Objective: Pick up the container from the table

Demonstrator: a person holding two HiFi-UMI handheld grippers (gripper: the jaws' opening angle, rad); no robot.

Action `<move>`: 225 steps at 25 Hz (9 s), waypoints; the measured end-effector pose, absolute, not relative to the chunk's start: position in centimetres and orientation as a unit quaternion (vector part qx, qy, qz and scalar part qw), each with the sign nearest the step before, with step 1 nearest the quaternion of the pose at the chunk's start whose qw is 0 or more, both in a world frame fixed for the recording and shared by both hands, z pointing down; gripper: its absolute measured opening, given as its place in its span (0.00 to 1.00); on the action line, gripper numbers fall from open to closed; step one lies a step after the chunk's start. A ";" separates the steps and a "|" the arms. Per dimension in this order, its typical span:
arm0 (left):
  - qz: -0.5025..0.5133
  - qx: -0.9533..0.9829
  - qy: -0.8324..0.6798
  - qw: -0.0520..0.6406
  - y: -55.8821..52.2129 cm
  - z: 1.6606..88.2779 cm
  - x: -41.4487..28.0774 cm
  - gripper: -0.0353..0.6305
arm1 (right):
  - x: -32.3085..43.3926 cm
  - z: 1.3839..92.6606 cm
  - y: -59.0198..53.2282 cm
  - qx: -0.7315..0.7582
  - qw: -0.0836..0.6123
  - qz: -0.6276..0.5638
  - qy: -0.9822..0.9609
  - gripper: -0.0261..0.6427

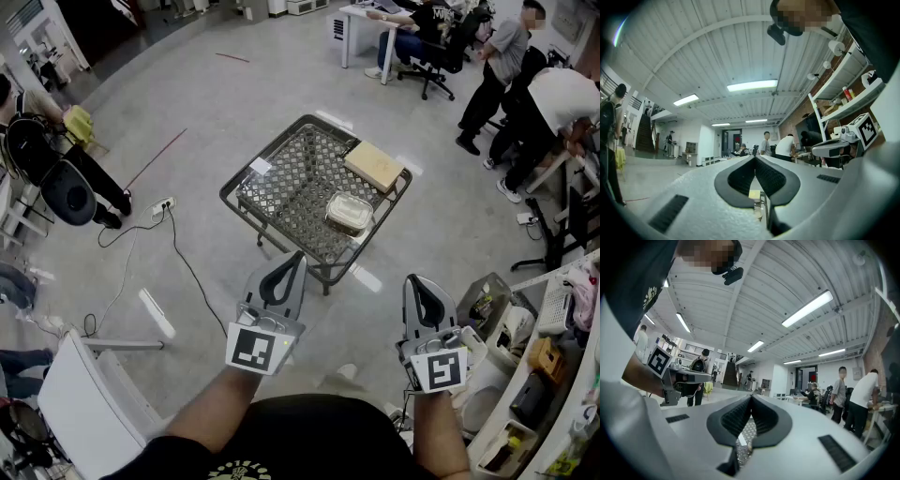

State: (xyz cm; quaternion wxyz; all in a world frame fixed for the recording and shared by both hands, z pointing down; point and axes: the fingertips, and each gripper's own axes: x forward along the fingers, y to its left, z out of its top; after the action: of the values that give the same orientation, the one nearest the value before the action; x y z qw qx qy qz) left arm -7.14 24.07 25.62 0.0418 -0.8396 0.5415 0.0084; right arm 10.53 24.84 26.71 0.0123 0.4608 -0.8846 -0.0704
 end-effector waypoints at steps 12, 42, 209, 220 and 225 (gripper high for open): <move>0.016 -0.833 0.552 0.032 24.1 25.9 -5.8 0.07 | 12.7 27.3 24.4 0.466 0.014 -0.062 -0.883 0.06; -0.014 -0.840 0.542 0.022 17.9 29.4 -6.5 0.07 | 11.6 28.5 18.6 0.465 -0.013 -0.042 -0.884 0.06; -0.260 -0.816 0.418 -0.302 -9.6 66.7 -7.6 0.07 | 10.9 71.3 -5.9 0.466 0.192 0.418 -0.755 0.18; -0.254 -0.812 0.424 -0.310 -9.5 67.0 -8.2 0.07 | 10.5 73.3 -6.1 0.458 0.187 0.461 -0.737 0.22; -0.255 -0.808 0.421 -0.323 -9.1 67.4 -8.3 0.07 | 10.3 74.3 -6.2 0.456 0.182 0.483 -0.725 0.22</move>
State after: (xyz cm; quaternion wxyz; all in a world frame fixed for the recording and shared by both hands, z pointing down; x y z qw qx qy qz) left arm -8.30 -9.05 67.36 -0.3230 -0.8085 0.4207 -0.2550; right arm 10.29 -6.18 74.30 0.1817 0.4560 -0.7254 0.4826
